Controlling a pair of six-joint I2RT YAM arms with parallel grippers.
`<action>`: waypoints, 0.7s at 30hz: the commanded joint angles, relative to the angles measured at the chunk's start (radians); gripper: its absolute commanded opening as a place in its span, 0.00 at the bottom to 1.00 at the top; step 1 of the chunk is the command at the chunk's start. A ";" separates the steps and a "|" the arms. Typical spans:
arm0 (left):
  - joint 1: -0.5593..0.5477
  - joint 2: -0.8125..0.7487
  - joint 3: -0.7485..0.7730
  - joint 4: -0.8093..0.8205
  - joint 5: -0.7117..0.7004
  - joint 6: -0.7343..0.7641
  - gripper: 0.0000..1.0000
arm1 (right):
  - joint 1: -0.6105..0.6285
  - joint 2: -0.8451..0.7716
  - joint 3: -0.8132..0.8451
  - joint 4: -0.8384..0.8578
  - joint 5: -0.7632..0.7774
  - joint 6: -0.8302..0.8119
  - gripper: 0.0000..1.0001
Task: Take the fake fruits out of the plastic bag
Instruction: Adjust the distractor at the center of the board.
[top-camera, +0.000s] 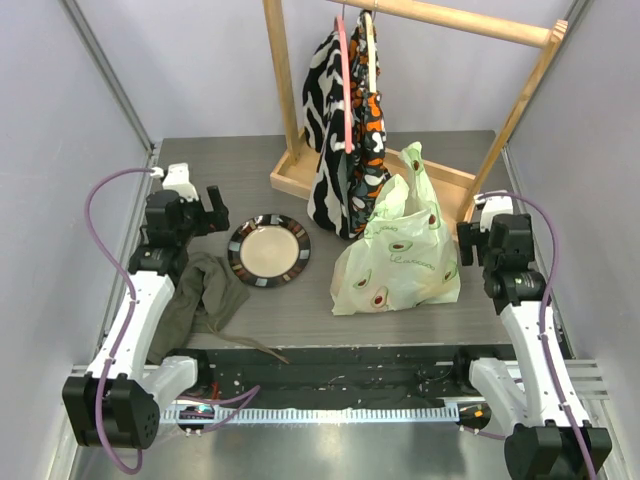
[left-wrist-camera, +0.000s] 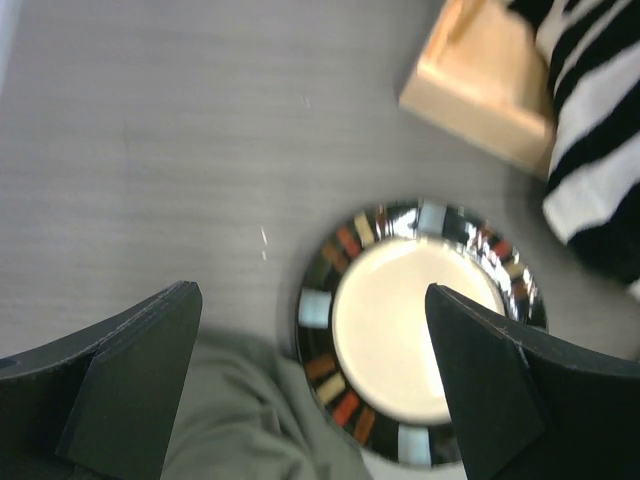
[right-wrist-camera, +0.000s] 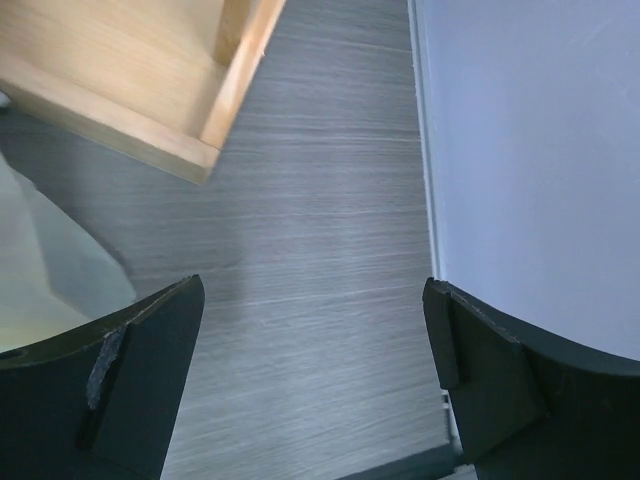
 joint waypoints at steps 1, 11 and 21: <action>-0.001 -0.017 -0.019 -0.088 0.069 0.017 1.00 | -0.002 0.016 -0.085 0.022 0.030 -0.215 1.00; -0.001 0.038 -0.016 -0.075 0.211 0.034 0.97 | -0.025 0.456 0.084 0.019 -0.226 -0.114 0.89; 0.019 0.057 -0.026 -0.095 0.238 0.034 0.95 | -0.066 0.781 0.285 0.066 -0.331 -0.153 0.35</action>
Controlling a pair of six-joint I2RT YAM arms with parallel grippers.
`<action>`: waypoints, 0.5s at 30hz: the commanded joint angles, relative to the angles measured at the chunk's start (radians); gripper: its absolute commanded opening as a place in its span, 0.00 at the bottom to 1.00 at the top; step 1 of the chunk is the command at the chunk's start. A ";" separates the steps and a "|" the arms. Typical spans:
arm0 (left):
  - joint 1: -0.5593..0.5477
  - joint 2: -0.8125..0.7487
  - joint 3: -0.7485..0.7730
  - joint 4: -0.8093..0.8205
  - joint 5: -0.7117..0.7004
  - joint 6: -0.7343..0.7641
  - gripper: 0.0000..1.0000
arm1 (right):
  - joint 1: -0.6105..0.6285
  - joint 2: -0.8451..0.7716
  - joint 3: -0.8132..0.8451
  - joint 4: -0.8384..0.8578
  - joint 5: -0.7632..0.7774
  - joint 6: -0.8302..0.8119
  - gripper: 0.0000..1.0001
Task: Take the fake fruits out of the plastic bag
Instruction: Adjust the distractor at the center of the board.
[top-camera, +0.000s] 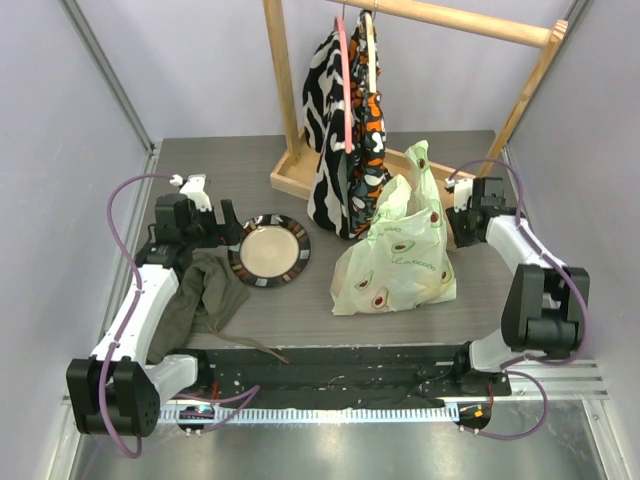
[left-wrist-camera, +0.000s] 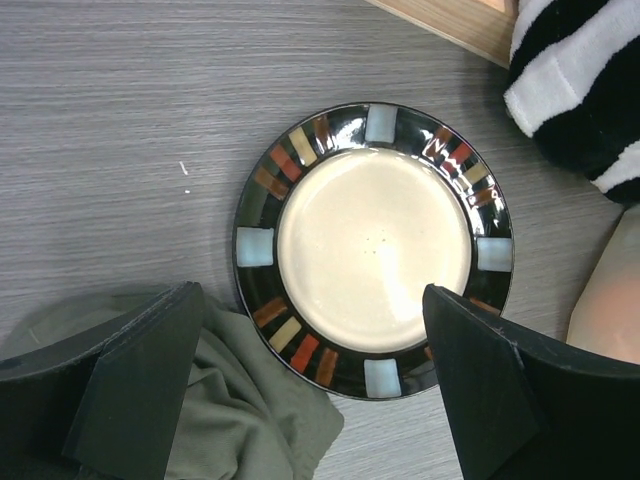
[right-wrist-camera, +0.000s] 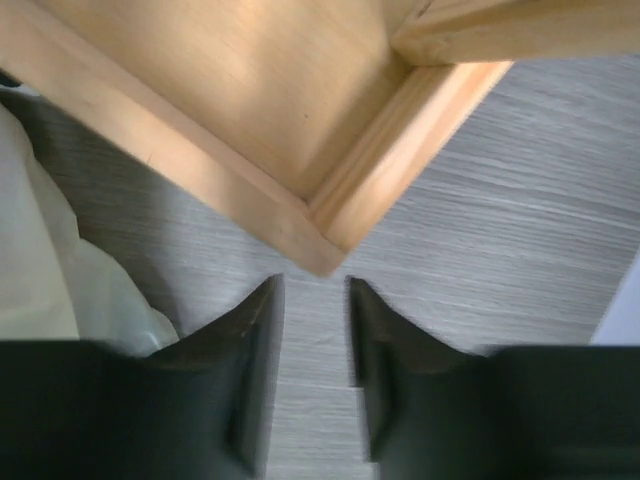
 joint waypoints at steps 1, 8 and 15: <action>0.023 -0.007 0.009 -0.001 0.037 0.023 0.95 | -0.006 0.124 0.080 0.023 -0.050 -0.038 0.13; 0.038 0.027 0.032 -0.015 0.043 0.042 0.94 | -0.004 0.256 0.223 -0.133 -0.104 -0.055 0.01; 0.040 0.094 0.089 -0.012 0.081 0.033 0.93 | -0.001 0.463 0.376 -0.036 -0.046 0.054 0.01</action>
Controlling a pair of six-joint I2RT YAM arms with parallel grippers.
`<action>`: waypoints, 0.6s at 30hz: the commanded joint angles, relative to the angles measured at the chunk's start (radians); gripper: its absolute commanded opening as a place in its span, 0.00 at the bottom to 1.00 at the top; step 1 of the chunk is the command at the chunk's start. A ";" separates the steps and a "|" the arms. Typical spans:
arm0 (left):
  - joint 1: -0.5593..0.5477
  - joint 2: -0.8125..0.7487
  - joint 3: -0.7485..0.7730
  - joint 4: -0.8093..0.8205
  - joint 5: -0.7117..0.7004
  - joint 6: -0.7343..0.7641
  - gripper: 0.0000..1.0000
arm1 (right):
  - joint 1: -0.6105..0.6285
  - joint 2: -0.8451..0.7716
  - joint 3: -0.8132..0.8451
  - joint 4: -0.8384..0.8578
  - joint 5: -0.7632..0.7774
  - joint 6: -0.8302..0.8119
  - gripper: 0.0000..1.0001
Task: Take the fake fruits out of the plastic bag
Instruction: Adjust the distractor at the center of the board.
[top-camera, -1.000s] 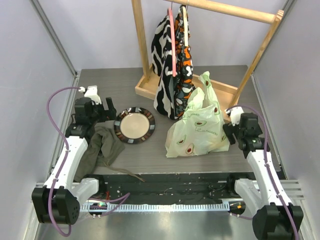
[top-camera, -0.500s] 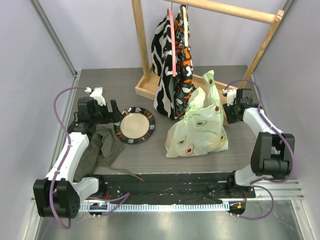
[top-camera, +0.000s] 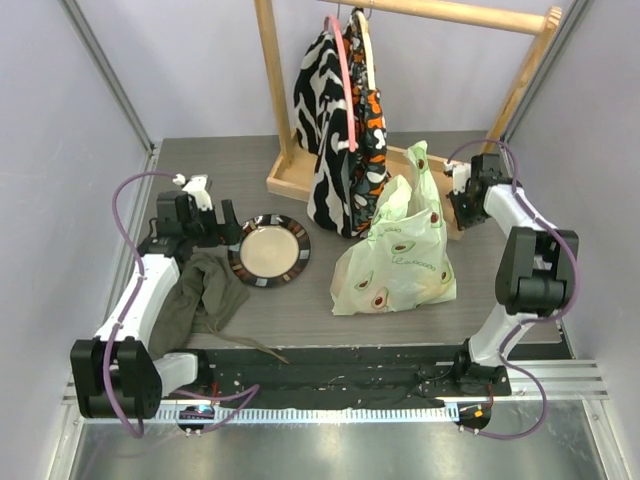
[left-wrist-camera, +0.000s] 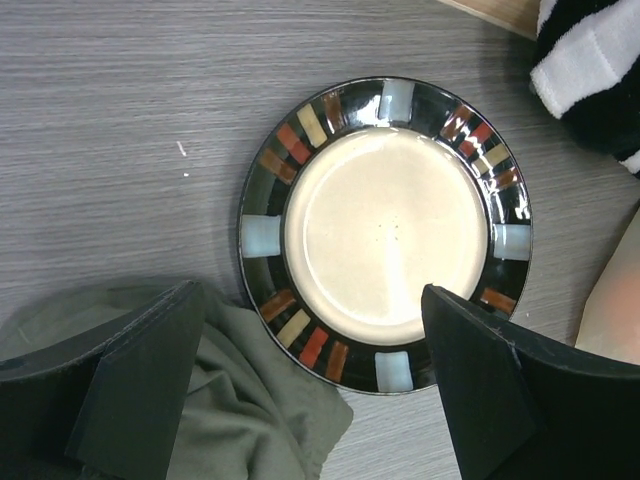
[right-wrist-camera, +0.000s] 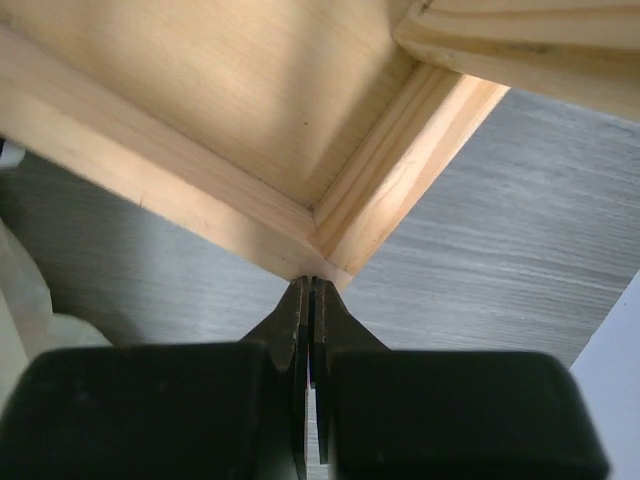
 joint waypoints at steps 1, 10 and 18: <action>0.006 0.047 0.086 0.005 0.056 0.010 0.94 | 0.011 0.239 0.174 0.080 -0.012 0.121 0.01; 0.003 0.236 0.207 0.083 0.033 0.053 0.79 | 0.011 0.394 0.518 0.049 0.033 0.131 0.01; -0.093 0.491 0.443 0.080 0.062 0.199 0.00 | 0.011 0.201 0.274 0.028 -0.078 0.137 0.02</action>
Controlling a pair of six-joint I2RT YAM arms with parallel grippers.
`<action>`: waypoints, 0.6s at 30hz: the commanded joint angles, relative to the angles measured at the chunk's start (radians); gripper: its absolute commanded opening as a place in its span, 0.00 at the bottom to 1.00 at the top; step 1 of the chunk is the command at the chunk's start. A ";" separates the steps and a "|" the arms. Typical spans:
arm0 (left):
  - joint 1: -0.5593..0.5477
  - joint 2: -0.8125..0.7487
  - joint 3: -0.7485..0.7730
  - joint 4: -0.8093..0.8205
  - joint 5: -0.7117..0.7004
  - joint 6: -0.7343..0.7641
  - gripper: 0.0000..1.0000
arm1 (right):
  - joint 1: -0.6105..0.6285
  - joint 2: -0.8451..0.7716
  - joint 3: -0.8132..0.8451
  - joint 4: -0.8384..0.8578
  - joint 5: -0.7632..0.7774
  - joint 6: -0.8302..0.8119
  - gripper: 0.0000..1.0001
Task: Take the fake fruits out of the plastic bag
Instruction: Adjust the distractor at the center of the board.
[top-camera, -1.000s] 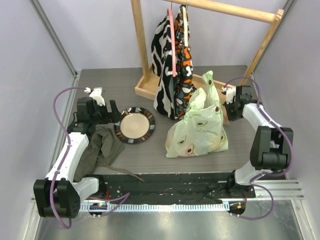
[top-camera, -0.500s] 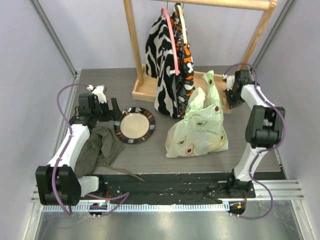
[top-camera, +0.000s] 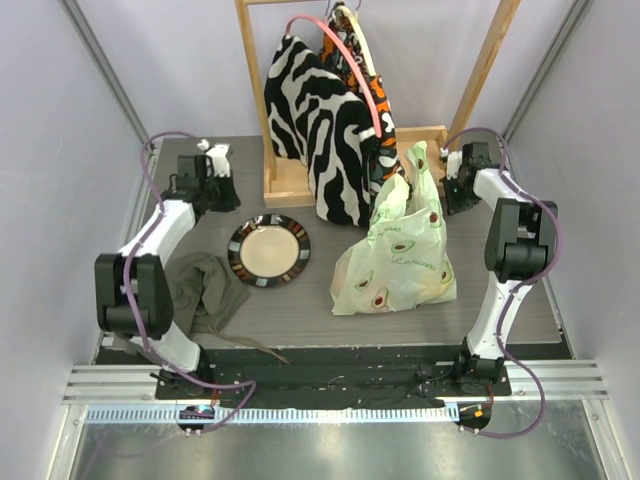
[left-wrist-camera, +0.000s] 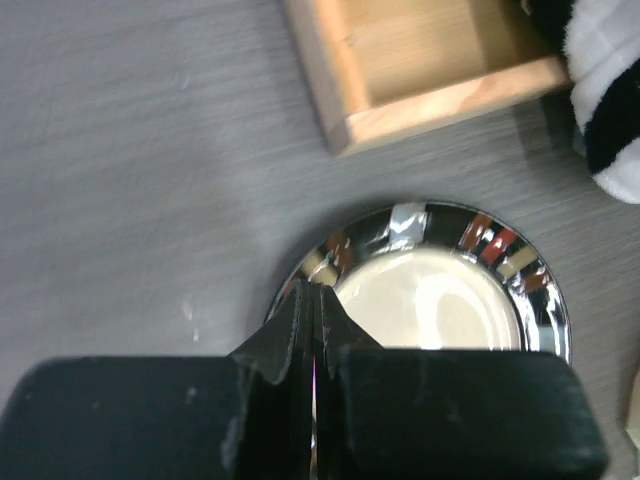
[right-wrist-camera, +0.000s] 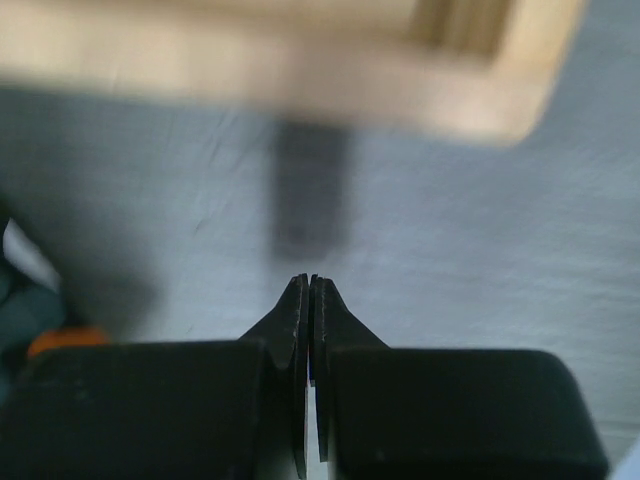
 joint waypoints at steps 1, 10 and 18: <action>-0.081 0.145 0.173 0.014 0.021 0.116 0.00 | 0.002 -0.149 -0.080 -0.024 -0.076 0.041 0.02; -0.161 0.506 0.550 -0.136 -0.032 0.211 0.00 | 0.002 -0.352 -0.129 -0.108 -0.135 0.064 0.03; -0.162 0.693 0.747 -0.146 -0.106 0.228 0.00 | 0.002 -0.536 -0.127 -0.223 -0.260 0.053 0.06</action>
